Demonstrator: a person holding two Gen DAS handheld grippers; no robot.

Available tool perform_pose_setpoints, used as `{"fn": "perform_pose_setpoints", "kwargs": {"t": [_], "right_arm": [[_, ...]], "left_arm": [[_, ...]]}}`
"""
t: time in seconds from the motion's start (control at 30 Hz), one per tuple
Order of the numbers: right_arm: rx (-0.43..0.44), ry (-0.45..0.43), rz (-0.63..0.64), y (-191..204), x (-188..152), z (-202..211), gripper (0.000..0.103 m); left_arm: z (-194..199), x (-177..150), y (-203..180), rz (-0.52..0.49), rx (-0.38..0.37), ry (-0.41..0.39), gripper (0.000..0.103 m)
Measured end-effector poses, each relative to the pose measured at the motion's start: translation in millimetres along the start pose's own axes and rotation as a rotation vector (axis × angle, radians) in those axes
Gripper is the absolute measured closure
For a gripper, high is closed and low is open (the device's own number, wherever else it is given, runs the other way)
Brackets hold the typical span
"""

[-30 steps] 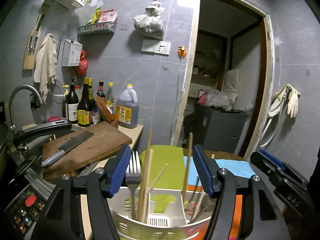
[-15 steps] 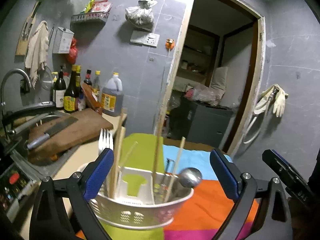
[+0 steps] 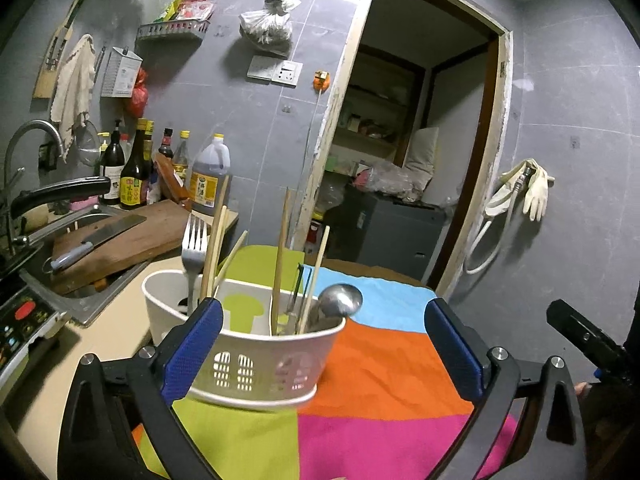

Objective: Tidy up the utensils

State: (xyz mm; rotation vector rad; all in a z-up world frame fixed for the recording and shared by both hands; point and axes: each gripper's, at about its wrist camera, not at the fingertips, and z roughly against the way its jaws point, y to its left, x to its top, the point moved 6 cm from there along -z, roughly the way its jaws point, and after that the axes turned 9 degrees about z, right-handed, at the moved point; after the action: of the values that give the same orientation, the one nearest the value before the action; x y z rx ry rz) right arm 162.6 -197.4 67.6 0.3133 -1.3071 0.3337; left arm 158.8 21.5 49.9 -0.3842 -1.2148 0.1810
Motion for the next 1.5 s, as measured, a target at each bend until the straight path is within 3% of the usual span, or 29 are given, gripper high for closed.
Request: {"fn": "perform_pose_setpoints", "kwargs": {"t": [0.73, 0.9, 1.07, 1.27, 1.5], "right_arm": [[-0.103, 0.030, 0.037, 32, -50, 78, 0.000], [-0.172, 0.014, 0.074, 38, -64, 84, 0.000], [-0.286, -0.006, 0.131, 40, -78, 88, 0.000], [-0.419, -0.019, 0.163, 36, -87, 91, 0.000], [-0.449, -0.007, 0.151, 30, -95, 89, 0.000]], "left_arm": [[67, -60, 0, -0.071, 0.057, -0.031, 0.004], [75, -74, 5, -0.095, 0.090, -0.055, 0.004], [79, -83, 7, -0.117, 0.122, -0.100, 0.004], [73, -96, 13, -0.130, 0.170, -0.099, 0.004], [66, -106, 18, -0.136, 0.205, -0.093, 0.004]]}}
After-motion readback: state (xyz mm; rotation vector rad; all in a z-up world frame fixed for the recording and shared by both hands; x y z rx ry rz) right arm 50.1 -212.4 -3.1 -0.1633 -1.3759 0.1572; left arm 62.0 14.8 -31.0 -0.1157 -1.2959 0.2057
